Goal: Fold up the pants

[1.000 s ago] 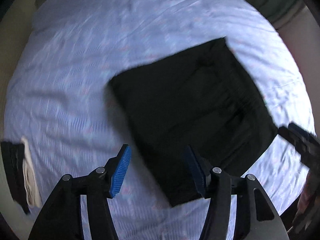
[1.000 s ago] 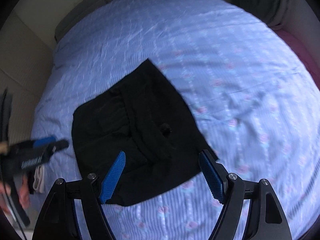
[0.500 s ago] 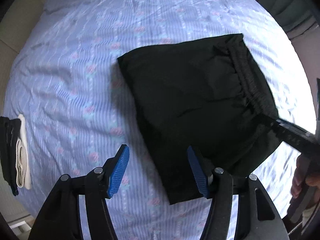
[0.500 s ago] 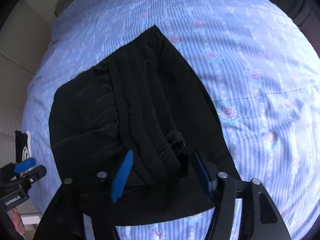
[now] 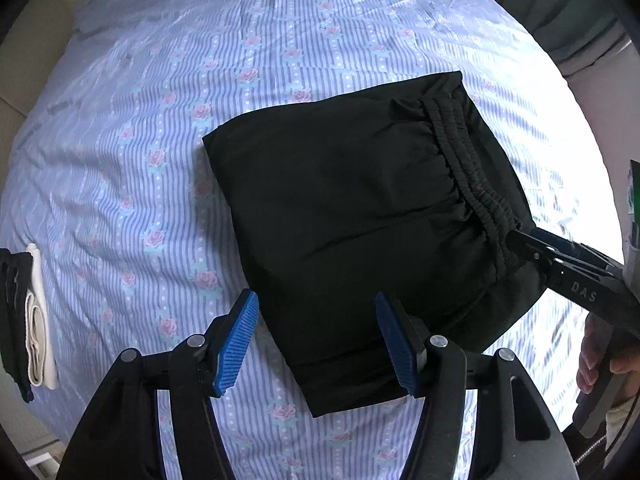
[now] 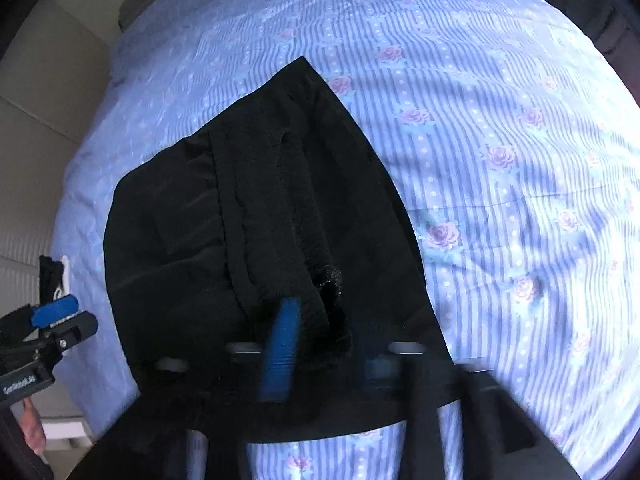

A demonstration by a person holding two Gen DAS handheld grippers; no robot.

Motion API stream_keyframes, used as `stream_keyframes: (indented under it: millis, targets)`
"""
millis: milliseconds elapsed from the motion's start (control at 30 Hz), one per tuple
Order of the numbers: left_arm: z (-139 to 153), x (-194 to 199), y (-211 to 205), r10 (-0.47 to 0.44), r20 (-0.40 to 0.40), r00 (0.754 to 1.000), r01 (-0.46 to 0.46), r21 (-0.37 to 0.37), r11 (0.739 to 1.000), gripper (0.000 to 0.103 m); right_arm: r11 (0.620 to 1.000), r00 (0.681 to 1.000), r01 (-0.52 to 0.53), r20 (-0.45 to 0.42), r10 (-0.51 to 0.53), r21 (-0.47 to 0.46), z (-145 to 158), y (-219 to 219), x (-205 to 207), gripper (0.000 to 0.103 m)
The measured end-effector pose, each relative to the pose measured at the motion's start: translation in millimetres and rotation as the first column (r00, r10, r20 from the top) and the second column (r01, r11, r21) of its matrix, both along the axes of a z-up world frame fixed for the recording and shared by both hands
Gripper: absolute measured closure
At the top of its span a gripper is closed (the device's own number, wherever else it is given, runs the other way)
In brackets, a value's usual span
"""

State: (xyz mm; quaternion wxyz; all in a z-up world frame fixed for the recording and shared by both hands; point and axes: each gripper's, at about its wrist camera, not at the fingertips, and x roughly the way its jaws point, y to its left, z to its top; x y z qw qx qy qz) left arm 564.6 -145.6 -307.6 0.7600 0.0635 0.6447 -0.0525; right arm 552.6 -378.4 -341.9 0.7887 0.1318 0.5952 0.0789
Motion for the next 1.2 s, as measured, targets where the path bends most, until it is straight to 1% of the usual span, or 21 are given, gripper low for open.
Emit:
stream_keyframes:
  millis: [133,200,233,267,300,367,433,500,600,700,833,1033,1133,1200]
  targets:
    - [-2,0,-4,-0.001,-0.011,1.0,0.001,-0.015,1.0,0.042,1.0,1.0,-0.031,-0.002,0.031,0.004,0,7,2,0.045]
    - [-2,-1,-6,-0.005,-0.011,1.0,0.005,-0.014,1.0,0.042,0.999,0.999,-0.048,-0.021,0.048,0.014,-6,17,11,0.044]
    - [-1,-1,-6,-0.008,-0.009,1.0,0.008,-0.014,1.0,0.042,0.998,0.998,-0.06,-0.033,0.061,0.017,-10,21,13,0.041]
    - [-1,-2,-6,-0.009,-0.009,1.0,0.009,-0.013,1.0,0.042,0.997,0.996,-0.075,-0.045,0.076,0.014,-14,26,14,0.034]
    - [0,-2,-6,-0.01,-0.008,1.0,0.01,-0.013,1.0,0.042,0.996,0.995,-0.09,-0.048,0.089,-0.004,-17,31,15,0.029]
    - [0,-2,-6,-0.012,-0.008,1.0,0.012,-0.01,1.0,0.042,0.994,0.994,-0.101,-0.043,0.099,-0.04,-21,36,16,0.029]
    - [1,-2,-6,-0.011,-0.01,1.0,0.011,-0.013,1.0,0.042,0.996,0.997,-0.075,-0.04,0.073,-0.043,-20,35,17,0.032]
    - [0,-2,-5,-0.01,-0.013,1.0,0.01,-0.016,1.0,0.042,0.997,0.998,-0.049,-0.037,0.047,-0.055,-18,32,17,0.046]
    - [-1,-3,-6,-0.008,-0.022,1.0,0.007,-0.022,1.0,0.042,0.995,0.998,-0.059,-0.041,0.056,-0.081,-16,31,18,0.053]
    - [-1,-3,-7,-0.014,-0.023,1.0,0.013,-0.021,1.0,0.042,0.987,0.996,-0.091,-0.023,0.089,-0.135,-8,36,17,0.058]
    - [-1,-4,-7,-0.02,-0.023,1.0,0.02,-0.023,1.0,0.042,0.983,0.996,-0.091,-0.003,0.091,-0.158,2,32,14,0.06]
    - [0,-3,-4,-0.009,-0.02,1.0,0.008,-0.03,1.0,0.042,0.979,0.998,-0.057,-0.007,0.057,-0.196,6,15,16,0.06]
    - [0,-4,-3,-0.002,-0.023,1.0,0.001,-0.03,1.0,0.042,0.972,0.999,-0.051,-0.01,0.05,-0.229,7,8,18,0.06]
    - [0,-4,-2,0.001,-0.025,1.0,-0.002,-0.03,1.0,0.042,0.971,0.999,-0.051,-0.007,0.051,-0.234,7,4,16,0.06]
